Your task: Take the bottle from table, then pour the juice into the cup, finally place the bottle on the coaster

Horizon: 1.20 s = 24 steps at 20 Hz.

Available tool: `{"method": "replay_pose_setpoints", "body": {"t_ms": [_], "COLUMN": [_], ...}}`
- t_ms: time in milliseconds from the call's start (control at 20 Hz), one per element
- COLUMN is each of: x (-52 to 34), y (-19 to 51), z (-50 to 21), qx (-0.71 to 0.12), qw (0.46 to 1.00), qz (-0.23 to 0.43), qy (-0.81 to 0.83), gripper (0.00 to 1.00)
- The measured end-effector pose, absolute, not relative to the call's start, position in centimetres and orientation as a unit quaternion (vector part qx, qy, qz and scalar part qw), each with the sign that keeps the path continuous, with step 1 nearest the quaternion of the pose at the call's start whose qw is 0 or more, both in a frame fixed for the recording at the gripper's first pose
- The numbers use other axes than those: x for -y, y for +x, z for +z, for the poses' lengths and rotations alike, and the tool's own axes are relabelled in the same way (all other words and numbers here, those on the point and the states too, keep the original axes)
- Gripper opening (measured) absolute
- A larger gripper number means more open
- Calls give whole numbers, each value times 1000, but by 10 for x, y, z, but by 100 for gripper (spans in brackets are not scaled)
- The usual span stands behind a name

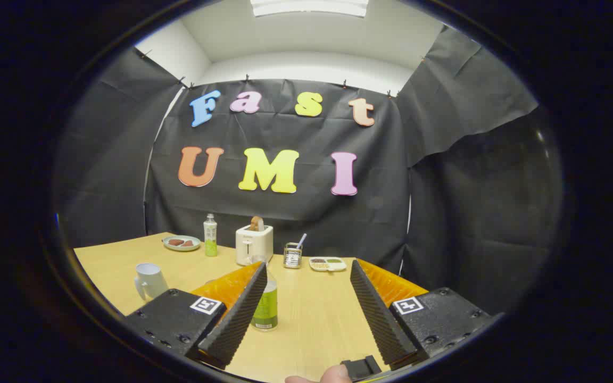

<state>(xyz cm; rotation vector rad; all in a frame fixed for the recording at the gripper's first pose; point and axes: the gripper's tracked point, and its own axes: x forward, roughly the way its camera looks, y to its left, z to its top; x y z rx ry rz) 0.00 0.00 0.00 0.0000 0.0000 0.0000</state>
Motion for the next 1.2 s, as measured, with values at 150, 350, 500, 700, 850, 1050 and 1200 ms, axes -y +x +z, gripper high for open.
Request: {"method": "replay_pose_setpoints", "body": {"t_ms": [150, 350, 500, 700, 850, 1050, 1200], "x": [-3, -6, -7, -9, -9, -11, -15], "y": [-1, 0, 2, 3, 2, 1, 3], "z": [3, 0, -3, -3, 0, 1, -4], "qx": [5, -2, -8, -6, 0, 0, -6], "qw": [1000, 1000, 1000, 1000, 1000, 1000, 1000], "qz": [-1, 1, 4, 7, 6, 10, 13], "qy": [-3, -6, -2, -1, -2, 2, -1], "gripper": [100, 100, 100, 100, 100, 100, 100]}}
